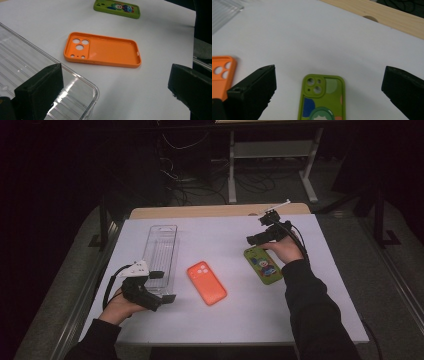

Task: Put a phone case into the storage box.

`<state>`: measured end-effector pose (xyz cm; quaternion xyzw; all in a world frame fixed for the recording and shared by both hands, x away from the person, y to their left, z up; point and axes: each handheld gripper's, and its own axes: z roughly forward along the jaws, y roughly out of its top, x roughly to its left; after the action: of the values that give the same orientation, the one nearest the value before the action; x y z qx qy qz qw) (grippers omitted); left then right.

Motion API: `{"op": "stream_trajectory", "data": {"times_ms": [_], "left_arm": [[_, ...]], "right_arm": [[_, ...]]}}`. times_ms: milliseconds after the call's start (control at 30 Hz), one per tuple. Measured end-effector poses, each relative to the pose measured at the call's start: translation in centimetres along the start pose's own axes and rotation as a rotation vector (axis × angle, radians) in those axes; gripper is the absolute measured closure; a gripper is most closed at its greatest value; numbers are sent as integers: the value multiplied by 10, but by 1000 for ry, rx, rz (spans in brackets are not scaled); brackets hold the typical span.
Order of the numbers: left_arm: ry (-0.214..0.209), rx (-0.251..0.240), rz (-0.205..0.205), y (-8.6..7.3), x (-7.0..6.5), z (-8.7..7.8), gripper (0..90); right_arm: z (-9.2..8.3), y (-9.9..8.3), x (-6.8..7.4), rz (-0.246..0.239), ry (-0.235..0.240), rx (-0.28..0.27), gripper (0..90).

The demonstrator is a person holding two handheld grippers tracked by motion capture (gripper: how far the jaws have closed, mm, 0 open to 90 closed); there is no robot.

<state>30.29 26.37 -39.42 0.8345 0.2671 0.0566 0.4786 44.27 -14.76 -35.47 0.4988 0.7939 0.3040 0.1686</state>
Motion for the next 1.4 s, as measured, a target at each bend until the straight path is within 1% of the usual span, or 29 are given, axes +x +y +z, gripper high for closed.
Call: {"op": "stream_trajectory", "data": {"times_ms": [33,67,100,233,300,400,433,467,500,700,767,833,1000,1133,1267,1300,1367,1400], "left_arm": [[0,0,-3,0,0,0,0],[1,-1,0,0,0,0,0],[1,2,3,0,1,0,0],[0,0,1,0,0,-1,0],[1,0,-1,0,0,-1,0],[1,-3,-6,0,0,-1,0],[0,-4,-9,0,-1,-1,0],[-1,-3,-5,0,0,-1,0],[-1,-5,-4,0,-1,0,0],[0,2,0,0,0,0,0],[0,1,-2,0,-1,0,0],[1,2,0,0,-1,0,0],[1,1,0,0,-1,0,0],[2,-1,-3,0,-1,0,0],[2,1,-3,0,-1,0,0],[2,0,-3,0,-1,0,0],[2,-2,-5,0,-1,0,0],[2,-1,-4,0,-1,0,0]], "right_arm": [[0,0,-1,18,-25,5,0],[0,0,-2,21,-30,6,0],[0,0,-2,44,-39,10,0],[-1,0,-3,43,-35,1,0],[-2,-1,-2,47,-34,8,0],[-2,-2,-3,37,-34,6,0],[-3,-2,-2,41,-34,8,0],[-3,-3,-2,32,-33,10,0],[-3,-4,-1,35,-36,10,0],[0,-12,0,20,-25,42,0],[2,-15,1,24,-22,53,0],[2,-18,1,11,-21,66,0],[1,-23,1,14,-6,81,0],[3,-27,0,9,-7,88,0],[4,-32,0,19,-1,95,0],[5,-34,0,8,-3,97,0],[6,-36,0,18,0,109,0],[7,-38,0,9,2,113,0]]}}
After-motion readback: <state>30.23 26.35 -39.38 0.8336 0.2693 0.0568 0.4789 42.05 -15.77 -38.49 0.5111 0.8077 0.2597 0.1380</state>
